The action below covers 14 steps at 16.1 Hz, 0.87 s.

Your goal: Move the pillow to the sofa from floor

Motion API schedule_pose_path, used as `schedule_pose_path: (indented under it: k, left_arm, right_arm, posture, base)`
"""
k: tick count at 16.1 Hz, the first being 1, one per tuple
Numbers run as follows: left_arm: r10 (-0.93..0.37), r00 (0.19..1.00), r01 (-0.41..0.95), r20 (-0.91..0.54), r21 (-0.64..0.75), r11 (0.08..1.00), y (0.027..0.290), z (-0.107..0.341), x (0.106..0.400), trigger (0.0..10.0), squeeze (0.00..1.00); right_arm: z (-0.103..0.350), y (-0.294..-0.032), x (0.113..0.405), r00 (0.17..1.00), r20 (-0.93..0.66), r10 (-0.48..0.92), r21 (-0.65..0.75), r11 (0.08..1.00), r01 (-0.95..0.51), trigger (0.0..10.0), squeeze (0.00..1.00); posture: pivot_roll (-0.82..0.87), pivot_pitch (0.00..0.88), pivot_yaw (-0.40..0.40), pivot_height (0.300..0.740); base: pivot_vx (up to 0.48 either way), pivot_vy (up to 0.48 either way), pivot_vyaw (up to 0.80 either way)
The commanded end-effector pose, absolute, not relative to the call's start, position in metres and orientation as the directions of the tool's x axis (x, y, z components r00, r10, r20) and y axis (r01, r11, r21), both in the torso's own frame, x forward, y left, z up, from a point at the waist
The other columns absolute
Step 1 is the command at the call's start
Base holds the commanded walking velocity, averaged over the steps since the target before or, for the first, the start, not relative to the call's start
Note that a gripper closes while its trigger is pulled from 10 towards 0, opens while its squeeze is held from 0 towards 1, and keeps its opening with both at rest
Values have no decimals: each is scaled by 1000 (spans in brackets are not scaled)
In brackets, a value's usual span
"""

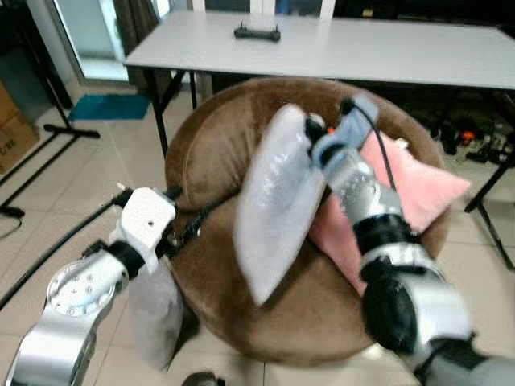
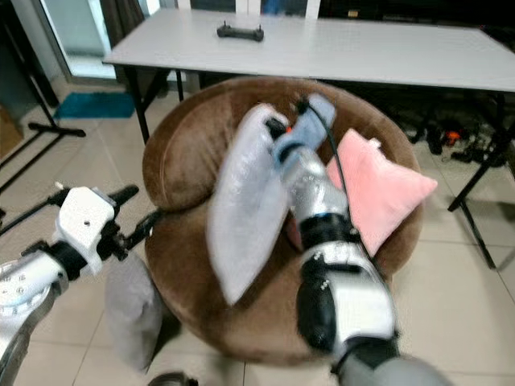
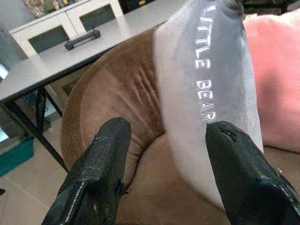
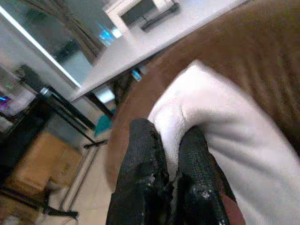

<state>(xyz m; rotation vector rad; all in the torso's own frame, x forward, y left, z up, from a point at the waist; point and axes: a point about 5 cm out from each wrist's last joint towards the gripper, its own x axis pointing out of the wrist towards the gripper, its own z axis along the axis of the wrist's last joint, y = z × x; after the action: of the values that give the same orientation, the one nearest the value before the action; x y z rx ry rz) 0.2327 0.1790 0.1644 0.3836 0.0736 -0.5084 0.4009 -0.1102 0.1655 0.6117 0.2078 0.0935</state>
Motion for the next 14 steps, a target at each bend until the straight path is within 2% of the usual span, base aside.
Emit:
schedule_pose_path:
  k: [1,2,5,6,8,9,10,11,12,14]
  left_arm:
    - [-476,863,504,-168,346,792,177,167,232,10000,0]
    - [-474,863,504,-174,346,791,177,168,230,10000,0]
    - [-477,858,514,-192,346,785,175,167,228,10000,0]
    - [-482,853,522,-202,343,781,174,168,226,10000,0]
    - [-488,847,531,-210,340,776,172,169,226,10000,0]
    - [-493,842,539,-217,334,773,170,169,224,10000,0]
    - [-513,826,564,-234,316,763,168,167,221,10000,0]
    - [-526,814,580,-244,301,757,166,166,219,10000,0]
    - [-576,769,636,-275,245,732,160,164,214,10000,0]
    - [-606,746,660,-276,193,726,156,164,212,10000,0]
  right_arm:
    - [170,-115,404,982,-125,139,594,803,-38,10000,0]
    - [154,-126,402,977,-188,103,537,843,14,10000,0]
    - [139,-137,398,965,-253,63,415,909,49,10000,0]
    - [123,-148,392,945,-328,3,287,953,96,10000,0]
    - [111,-165,387,922,-377,-87,195,966,171,10000,0]
    - [108,-176,384,913,-386,-132,177,961,214,10000,47]
    - [109,-182,384,914,-376,-151,185,954,234,10000,1000]
    - [110,-184,384,917,-368,-155,190,952,238,10000,1000]
    - [115,-188,386,924,-346,-160,204,949,240,10000,1000]
    - [118,-189,387,931,-327,-161,195,953,234,10000,1000]
  posture:
    - [200,0,-19,740]
    - [211,0,-26,740]
    - [226,0,-28,740]
    - [236,0,-28,740]
    - [236,0,-32,740]
    - [224,0,-24,740]
    - [217,0,-19,740]
    - [210,0,-14,740]
    - [207,0,-13,740]
    - [202,0,-7,740]
  base:
    - [0,0,0]
    - [0,0,0]
    - [0,0,0]
    - [0,0,0]
    - [0,0,0]
    - [0,0,0]
    - [0,0,0]
    - [0,0,0]
    - [0,0,0]
    - [0,0,0]
